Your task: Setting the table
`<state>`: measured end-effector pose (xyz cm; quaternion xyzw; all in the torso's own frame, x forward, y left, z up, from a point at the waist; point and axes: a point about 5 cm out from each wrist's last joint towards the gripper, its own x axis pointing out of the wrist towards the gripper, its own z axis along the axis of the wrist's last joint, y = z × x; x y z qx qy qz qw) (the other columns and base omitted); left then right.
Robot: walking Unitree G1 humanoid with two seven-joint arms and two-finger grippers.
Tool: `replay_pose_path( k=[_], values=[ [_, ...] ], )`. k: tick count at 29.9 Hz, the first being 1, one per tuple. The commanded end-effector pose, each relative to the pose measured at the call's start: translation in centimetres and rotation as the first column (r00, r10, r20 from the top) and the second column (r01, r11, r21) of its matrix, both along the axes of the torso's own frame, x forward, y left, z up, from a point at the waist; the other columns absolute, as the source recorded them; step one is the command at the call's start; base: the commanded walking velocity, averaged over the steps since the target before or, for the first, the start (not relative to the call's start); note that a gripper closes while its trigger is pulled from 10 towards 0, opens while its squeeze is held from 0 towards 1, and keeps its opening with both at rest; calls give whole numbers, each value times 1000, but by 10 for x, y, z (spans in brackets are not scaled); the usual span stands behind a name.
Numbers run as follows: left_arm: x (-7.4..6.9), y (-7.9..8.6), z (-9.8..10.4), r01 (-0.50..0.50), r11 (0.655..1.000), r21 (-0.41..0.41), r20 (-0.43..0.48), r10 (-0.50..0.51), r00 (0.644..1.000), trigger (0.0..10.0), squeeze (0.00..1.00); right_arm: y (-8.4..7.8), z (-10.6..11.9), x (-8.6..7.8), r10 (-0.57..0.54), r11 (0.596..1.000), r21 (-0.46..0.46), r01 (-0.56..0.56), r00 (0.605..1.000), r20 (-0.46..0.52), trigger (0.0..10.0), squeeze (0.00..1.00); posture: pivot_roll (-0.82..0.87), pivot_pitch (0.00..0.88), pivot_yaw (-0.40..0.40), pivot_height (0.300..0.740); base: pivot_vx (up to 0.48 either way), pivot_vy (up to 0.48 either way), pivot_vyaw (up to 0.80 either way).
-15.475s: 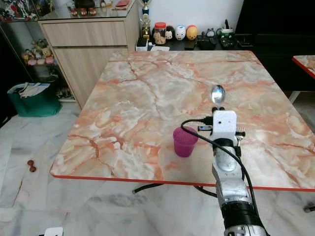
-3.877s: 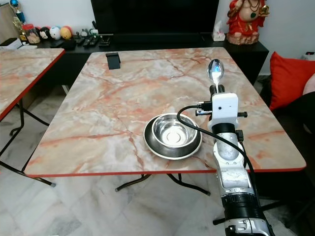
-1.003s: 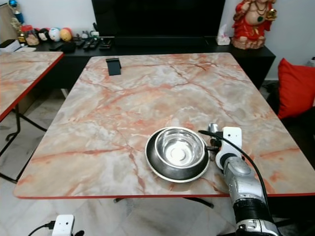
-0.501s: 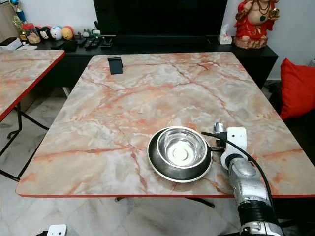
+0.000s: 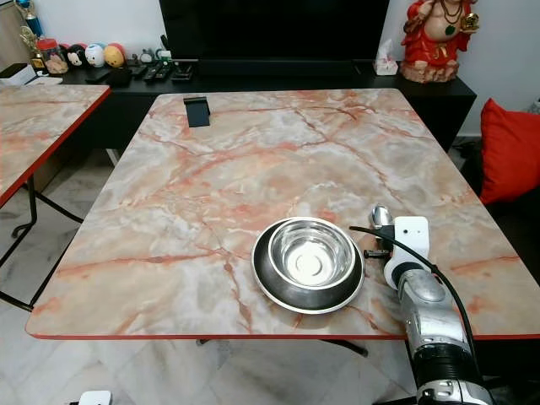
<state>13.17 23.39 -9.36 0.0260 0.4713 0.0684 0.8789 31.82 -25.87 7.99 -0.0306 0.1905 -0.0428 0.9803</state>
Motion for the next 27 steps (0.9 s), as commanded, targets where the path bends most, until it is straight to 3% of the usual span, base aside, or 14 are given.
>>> replay_pose_path(
  k=[1, 11, 27],
  values=[
    [-11, 6, -3, -20, 1000, 4, -46, 20, 999, 10000, 0, 0, -2, -1, 4, 1000, 1, -4, 1000, -4, 10000, 0, -93, 0, 38, 732, 0, 0, 0],
    [-18, 9, -4, -30, 1000, 9, -74, 30, 997, 10000, 0, 4, -7, -1, 18, 1000, 8, -17, 1000, -20, 10000, 0, -92, 0, 38, 732, 0, 0, 0],
    [-17, 9, -4, -29, 1000, 9, -70, 29, 997, 10000, 0, 10, -12, -3, 41, 999, 24, -40, 998, -36, 10000, 0, -88, 0, 37, 732, 0, 0, 0]
  ],
)
